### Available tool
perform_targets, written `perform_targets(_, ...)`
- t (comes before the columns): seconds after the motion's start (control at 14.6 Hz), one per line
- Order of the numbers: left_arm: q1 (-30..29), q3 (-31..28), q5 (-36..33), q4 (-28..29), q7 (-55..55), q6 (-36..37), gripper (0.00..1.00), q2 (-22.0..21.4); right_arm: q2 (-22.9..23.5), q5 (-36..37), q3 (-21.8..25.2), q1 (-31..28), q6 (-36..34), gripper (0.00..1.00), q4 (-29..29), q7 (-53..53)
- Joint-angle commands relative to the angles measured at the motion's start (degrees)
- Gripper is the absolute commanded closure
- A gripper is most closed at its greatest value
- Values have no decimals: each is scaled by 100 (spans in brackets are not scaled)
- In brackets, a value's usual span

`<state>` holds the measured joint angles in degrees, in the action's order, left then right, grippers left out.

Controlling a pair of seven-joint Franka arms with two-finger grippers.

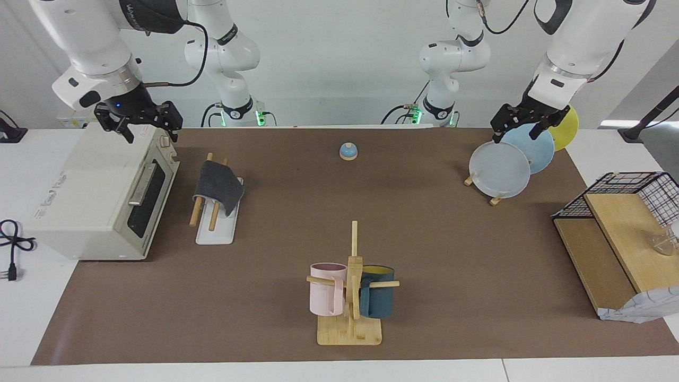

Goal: Fold towel and hang on rack

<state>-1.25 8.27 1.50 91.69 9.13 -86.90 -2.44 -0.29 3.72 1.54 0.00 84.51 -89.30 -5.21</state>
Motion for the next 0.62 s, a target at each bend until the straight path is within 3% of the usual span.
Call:
perform_targets(0.0,-42,-1,34,165,-52,-72,0,-160,2,-117,-23,-61,30,0,18,81)
perform_targets(0.55,-42,-1,34,165,-52,-72,0,-160,-85,-91,-23,-61,233,0,-255,73)
